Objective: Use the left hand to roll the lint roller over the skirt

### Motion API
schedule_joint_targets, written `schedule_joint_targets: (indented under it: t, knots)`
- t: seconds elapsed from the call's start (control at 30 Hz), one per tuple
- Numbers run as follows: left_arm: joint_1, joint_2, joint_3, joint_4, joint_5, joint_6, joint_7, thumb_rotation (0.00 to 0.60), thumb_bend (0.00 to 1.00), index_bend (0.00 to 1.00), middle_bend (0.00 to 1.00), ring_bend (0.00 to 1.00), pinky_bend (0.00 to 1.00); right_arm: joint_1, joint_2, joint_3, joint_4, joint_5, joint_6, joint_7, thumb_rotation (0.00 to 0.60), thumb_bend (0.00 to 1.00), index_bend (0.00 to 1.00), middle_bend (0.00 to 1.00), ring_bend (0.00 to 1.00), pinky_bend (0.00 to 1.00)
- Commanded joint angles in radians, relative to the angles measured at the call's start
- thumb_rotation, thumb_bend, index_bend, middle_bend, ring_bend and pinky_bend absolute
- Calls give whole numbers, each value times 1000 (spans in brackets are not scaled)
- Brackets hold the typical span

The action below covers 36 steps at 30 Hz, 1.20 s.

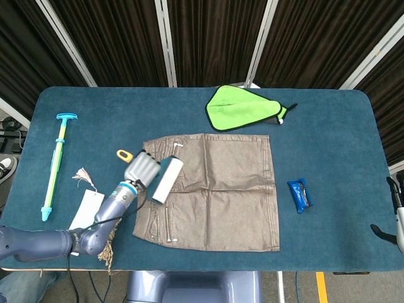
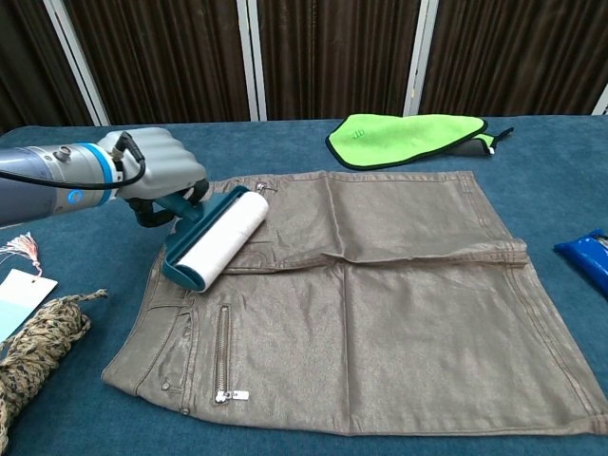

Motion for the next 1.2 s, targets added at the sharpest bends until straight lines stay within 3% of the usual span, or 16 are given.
schedule_joint_targets:
  t: [0.03, 0.43, 1.2]
  knots:
    - [10, 13, 12, 12, 2, -3, -18, 600, 926, 721, 534, 419, 494, 1, -2, -1, -2, -2, 1, -4, 600, 0, 0, 0, 0, 0]
    - [-4, 1, -4, -4, 51, 16, -59, 600, 924, 721, 535, 418, 493, 5, 6, 5, -6, 3, -2, 12, 600, 0, 0, 0, 0, 0]
    - [-136, -202, -31, -79, -39, 92, 154, 600, 926, 726, 540, 422, 495, -12, 31, 4, -3, -11, 22, 74, 600, 0, 0, 0, 0, 0]
